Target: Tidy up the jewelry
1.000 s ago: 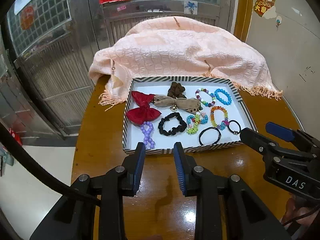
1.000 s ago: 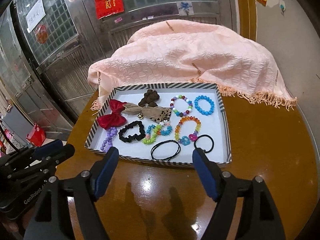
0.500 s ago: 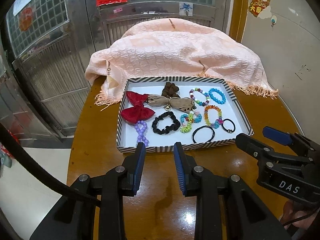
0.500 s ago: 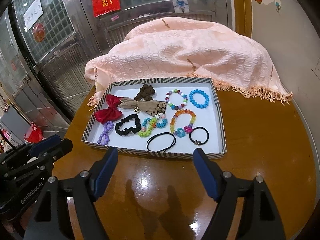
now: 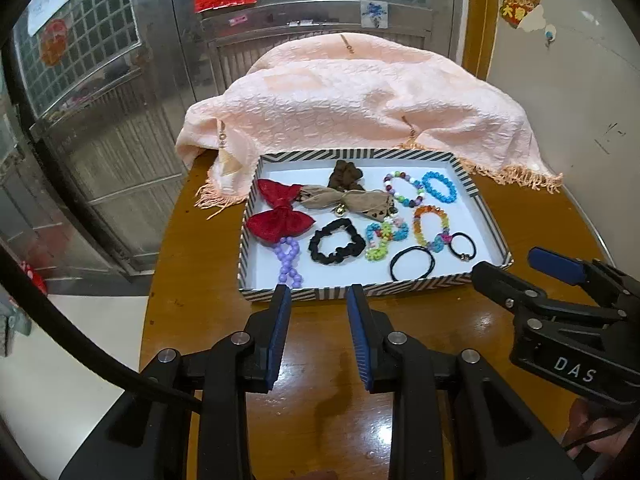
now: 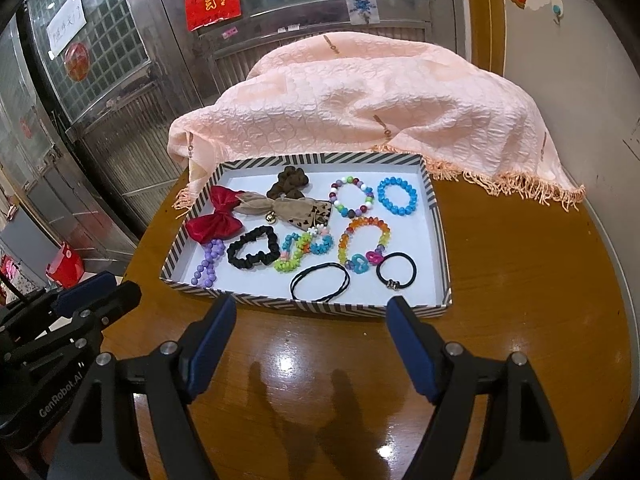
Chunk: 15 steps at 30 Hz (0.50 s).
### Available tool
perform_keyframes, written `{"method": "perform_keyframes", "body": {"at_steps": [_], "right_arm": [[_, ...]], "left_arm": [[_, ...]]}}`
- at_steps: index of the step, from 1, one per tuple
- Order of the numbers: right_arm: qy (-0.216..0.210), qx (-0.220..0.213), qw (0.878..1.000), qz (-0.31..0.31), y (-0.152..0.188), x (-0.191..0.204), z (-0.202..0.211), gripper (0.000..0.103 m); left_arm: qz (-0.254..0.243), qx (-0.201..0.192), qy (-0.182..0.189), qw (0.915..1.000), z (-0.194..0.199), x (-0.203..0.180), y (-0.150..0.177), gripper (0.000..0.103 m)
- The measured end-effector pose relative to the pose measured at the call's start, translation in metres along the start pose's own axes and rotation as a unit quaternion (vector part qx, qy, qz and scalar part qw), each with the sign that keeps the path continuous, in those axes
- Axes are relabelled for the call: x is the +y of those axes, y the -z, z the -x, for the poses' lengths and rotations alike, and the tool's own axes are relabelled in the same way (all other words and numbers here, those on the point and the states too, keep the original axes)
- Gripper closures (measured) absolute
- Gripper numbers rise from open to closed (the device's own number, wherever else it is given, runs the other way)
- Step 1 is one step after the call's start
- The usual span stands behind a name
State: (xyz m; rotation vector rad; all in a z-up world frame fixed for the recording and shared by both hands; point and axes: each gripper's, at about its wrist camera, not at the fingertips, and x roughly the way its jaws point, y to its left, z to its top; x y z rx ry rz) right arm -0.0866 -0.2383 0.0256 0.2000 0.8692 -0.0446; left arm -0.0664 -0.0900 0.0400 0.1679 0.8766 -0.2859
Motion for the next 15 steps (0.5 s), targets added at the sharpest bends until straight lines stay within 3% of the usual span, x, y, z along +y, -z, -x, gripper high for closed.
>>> {"method": "perform_keyframes", "body": {"at_steps": [15], "right_arm": [[0.002, 0.008, 1.0, 0.0, -0.0015, -0.003, -0.0037, 0.023]], "left_arm": [[0.003, 0.006, 0.0, 1.0, -0.0056, 0.0013, -0.0009, 0.088]]}}
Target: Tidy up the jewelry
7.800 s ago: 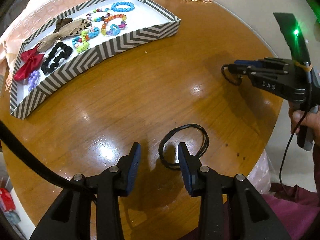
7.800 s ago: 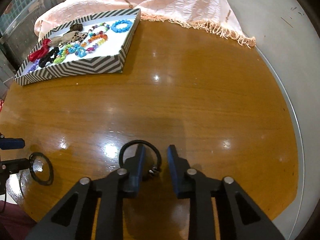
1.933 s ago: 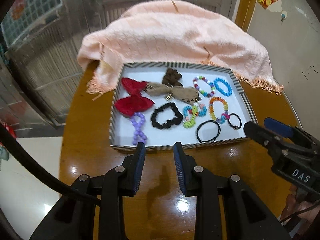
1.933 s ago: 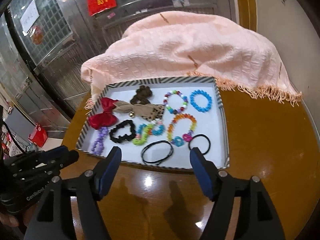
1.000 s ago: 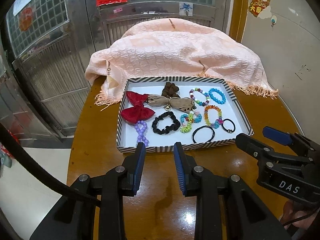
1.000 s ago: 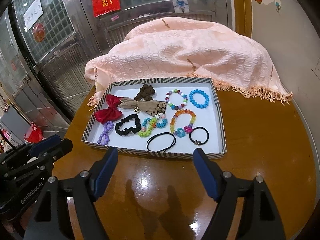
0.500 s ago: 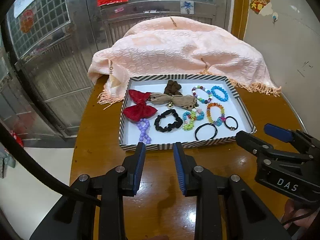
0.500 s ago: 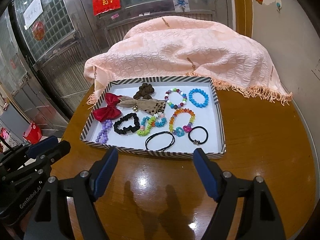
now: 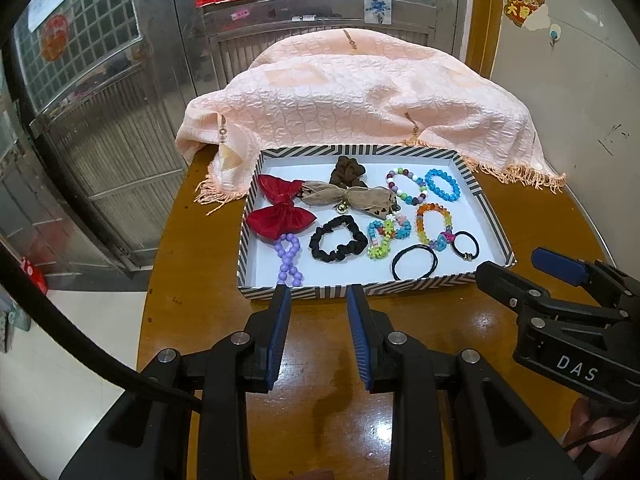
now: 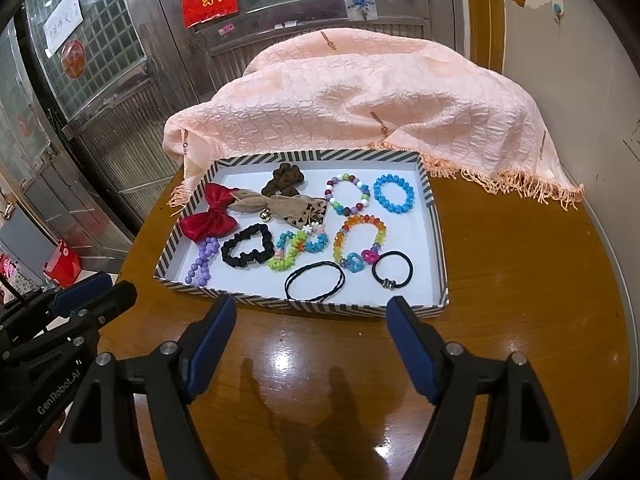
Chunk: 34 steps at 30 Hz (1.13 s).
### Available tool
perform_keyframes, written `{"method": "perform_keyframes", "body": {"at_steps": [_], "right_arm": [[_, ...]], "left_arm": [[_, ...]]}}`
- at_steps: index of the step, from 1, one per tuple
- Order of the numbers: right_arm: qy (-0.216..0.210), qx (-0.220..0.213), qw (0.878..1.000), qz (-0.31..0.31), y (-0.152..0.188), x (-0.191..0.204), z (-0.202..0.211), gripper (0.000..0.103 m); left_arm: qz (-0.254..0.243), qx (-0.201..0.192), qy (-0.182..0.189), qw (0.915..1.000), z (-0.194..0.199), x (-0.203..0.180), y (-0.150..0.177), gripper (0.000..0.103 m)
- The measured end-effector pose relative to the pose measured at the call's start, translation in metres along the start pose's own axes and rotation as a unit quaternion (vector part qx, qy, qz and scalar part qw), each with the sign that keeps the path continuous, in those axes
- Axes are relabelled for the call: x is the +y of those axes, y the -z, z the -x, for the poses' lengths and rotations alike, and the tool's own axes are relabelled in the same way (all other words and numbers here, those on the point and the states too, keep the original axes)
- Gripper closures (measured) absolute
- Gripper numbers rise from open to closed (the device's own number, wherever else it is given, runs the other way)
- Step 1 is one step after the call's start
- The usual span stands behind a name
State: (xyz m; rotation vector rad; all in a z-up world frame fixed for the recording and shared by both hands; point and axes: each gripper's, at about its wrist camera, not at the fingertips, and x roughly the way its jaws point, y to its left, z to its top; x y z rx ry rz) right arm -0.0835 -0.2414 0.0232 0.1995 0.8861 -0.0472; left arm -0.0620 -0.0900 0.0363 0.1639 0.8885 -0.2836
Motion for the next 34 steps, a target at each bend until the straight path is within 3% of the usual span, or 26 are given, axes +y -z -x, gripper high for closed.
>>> {"method": "perform_keyframes", "body": {"at_steps": [26, 34], "right_arm": [[-0.001, 0.014, 1.0, 0.009, -0.006, 0.004, -0.013, 0.023], [-0.006, 0.02, 1.0, 0.003, -0.006, -0.007, -0.018, 0.023]], "left_arm": [[0.002, 0.008, 0.006, 0.9999, -0.009, 0.003, -0.003, 0.088], [0.009, 0.021, 0.024, 0.9995, -0.018, 0.004, -0.002, 0.088]]}}
